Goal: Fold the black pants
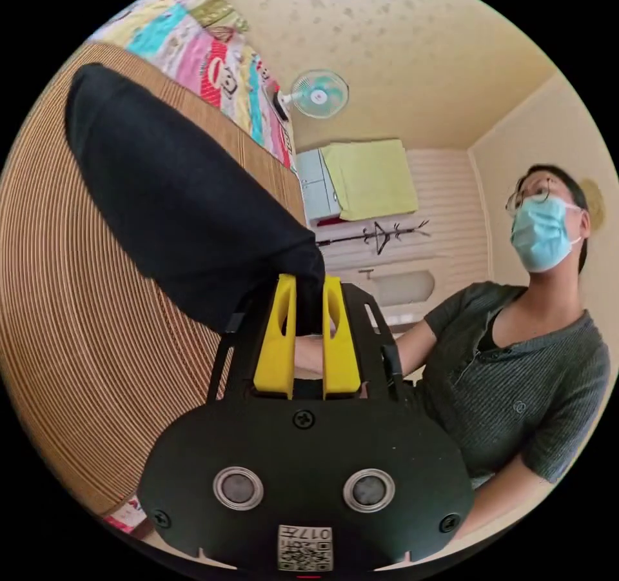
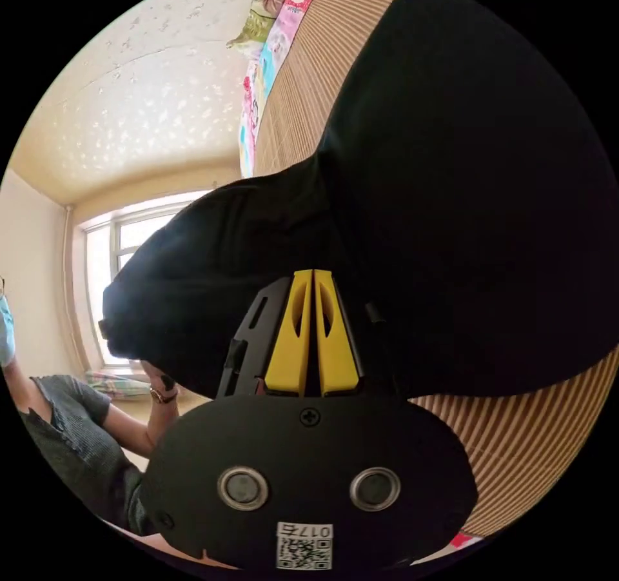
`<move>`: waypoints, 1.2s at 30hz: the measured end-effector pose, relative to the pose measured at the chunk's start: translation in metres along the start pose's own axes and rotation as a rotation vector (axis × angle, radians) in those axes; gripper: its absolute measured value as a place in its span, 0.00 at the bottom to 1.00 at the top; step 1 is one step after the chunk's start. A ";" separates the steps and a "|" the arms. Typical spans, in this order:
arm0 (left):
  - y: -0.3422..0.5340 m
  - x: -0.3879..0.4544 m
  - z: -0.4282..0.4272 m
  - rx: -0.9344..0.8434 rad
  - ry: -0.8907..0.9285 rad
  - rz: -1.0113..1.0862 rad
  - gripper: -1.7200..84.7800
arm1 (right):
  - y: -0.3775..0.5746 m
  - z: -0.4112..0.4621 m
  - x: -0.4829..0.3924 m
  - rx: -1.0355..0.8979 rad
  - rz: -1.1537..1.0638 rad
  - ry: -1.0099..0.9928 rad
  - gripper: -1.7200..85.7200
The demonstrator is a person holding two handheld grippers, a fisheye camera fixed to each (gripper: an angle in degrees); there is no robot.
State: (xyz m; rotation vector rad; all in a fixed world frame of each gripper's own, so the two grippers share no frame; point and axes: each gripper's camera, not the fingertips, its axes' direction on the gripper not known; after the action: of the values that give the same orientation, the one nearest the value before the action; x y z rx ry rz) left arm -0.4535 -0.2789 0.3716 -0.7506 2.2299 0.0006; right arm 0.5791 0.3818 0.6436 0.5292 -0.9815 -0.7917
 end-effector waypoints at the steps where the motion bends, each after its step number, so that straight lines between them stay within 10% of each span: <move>1: -0.006 0.013 0.010 -0.044 -0.039 0.033 0.10 | 0.005 0.016 -0.001 -0.081 -0.012 -0.053 0.02; 7: -0.030 0.049 0.140 -0.260 -0.294 0.182 0.11 | 0.031 0.004 -0.003 -0.200 -0.025 0.039 0.03; 13: -0.022 -0.042 0.162 -0.095 0.077 -0.158 0.13 | 0.114 -0.166 0.091 0.078 0.334 0.037 0.04; 21: 0.049 -0.103 0.007 0.191 -0.546 -0.502 0.23 | 0.146 -0.259 0.101 0.062 0.220 -0.177 0.21; 36: 0.140 -0.175 0.064 0.091 0.200 -0.715 0.11 | 0.085 -0.217 0.104 0.089 0.143 -0.409 0.24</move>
State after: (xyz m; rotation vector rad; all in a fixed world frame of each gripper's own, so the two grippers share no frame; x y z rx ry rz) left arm -0.3900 -0.0588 0.4126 -1.5048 2.0032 -0.5395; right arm 0.8332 0.3618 0.6565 0.3741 -1.4213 -0.7437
